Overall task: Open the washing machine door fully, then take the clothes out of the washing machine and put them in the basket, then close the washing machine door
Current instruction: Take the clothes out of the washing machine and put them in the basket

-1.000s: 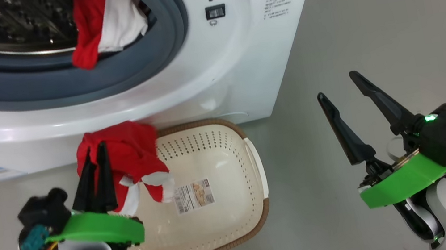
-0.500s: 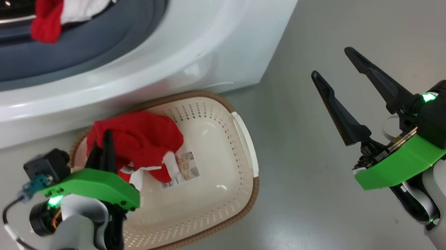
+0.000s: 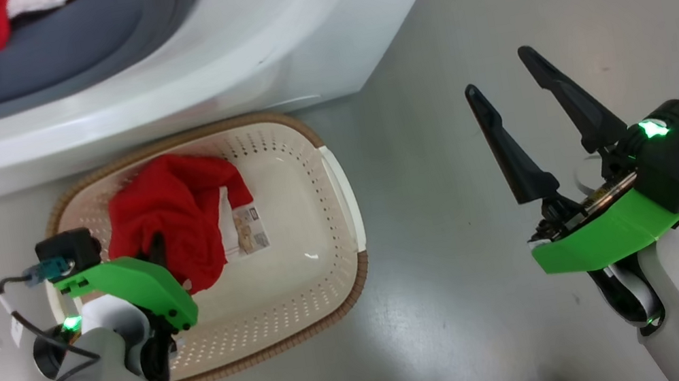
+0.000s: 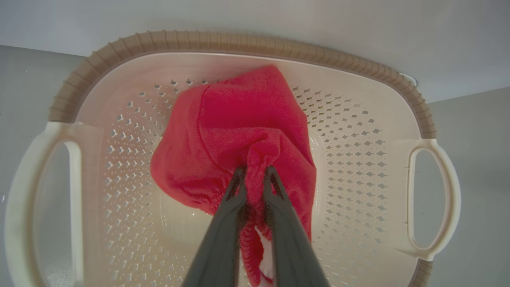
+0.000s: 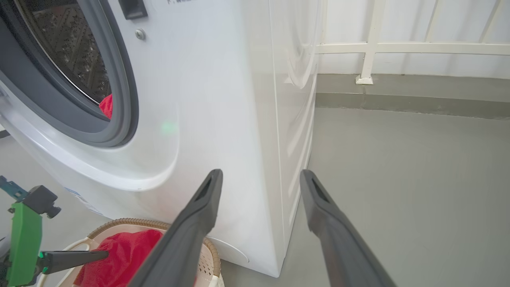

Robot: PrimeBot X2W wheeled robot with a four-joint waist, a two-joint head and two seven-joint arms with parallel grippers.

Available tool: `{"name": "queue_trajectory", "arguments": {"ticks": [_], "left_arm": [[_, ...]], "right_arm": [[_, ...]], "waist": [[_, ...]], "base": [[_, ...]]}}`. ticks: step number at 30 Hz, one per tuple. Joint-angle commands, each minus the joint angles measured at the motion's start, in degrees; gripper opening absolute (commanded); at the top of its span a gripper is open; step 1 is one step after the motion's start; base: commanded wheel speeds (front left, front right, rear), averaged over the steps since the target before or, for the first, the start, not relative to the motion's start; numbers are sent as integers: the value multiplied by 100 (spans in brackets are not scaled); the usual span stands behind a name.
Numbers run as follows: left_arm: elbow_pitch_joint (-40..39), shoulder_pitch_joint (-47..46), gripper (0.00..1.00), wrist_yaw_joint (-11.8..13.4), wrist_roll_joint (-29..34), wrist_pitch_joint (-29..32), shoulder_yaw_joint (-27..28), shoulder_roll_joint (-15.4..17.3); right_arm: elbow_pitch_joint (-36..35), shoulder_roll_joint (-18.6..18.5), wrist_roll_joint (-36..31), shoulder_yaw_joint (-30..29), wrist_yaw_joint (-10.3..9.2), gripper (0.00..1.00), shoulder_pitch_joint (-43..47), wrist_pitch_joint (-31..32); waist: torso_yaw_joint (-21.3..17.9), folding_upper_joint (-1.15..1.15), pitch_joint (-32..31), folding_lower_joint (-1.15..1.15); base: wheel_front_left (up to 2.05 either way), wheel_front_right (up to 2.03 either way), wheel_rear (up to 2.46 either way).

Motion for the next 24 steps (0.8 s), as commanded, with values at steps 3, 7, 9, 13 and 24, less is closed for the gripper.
{"name": "queue_trajectory", "arguments": {"ticks": [3, 7, 9, 13, 24], "left_arm": [[44, 19, 0, -31, -108, 43, 79, 186], [115, 16, 0, -32, -199, 34, 107, 185], [142, 7, 0, -28, -193, 32, 82, 192], [175, -11, 100, 41, -167, -65, 38, 202], [204, 129, 100, 32, -294, -655, 69, 217]], "right_arm": [[-162, 45, -2, 174, 20, 100, 1, -36], [-160, 76, 8, 209, 20, 100, -28, -36], [-157, 85, 9, 215, 20, 100, -37, -36], [-143, 81, 11, 200, 20, 100, -39, -36], [-9, 100, 22, 201, 20, 100, -35, -36]], "waist": [[-109, 0, 173, 0], [-166, 0, 235, 0], [-180, 0, 254, 0], [-183, 0, 247, 0], [-93, 0, -177, 0]], "base": [[0, 0, 0], [0, 0, 0], [0, 0, 0], [0, 0, 0], [0, 0, 0]]}}
